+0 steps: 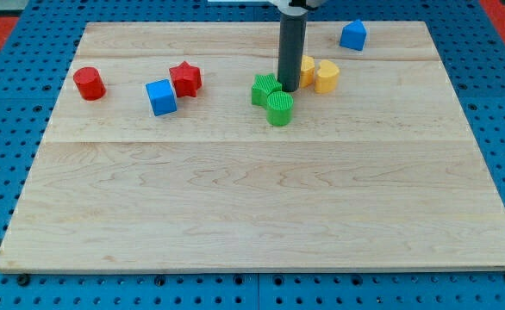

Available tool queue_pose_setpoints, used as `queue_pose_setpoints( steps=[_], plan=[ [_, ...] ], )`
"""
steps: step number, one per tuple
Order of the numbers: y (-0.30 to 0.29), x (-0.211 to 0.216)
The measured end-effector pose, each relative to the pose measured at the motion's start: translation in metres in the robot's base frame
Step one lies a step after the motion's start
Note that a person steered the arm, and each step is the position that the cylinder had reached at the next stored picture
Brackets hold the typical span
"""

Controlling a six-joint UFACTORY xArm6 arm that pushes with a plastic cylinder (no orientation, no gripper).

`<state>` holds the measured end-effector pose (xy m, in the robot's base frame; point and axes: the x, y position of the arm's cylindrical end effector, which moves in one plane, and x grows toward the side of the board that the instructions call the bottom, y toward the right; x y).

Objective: Push the green blocks slightly downwards

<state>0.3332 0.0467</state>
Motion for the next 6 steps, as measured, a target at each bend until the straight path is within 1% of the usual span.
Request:
queue_pose_setpoints(
  steps=[1, 2, 3, 4, 5, 6],
  plan=[
    [-0.037, -0.045],
    [-0.05, -0.043],
    [-0.035, 0.029],
    [-0.03, 0.06],
    [0.011, 0.05],
    [0.101, 0.034]
  ],
)
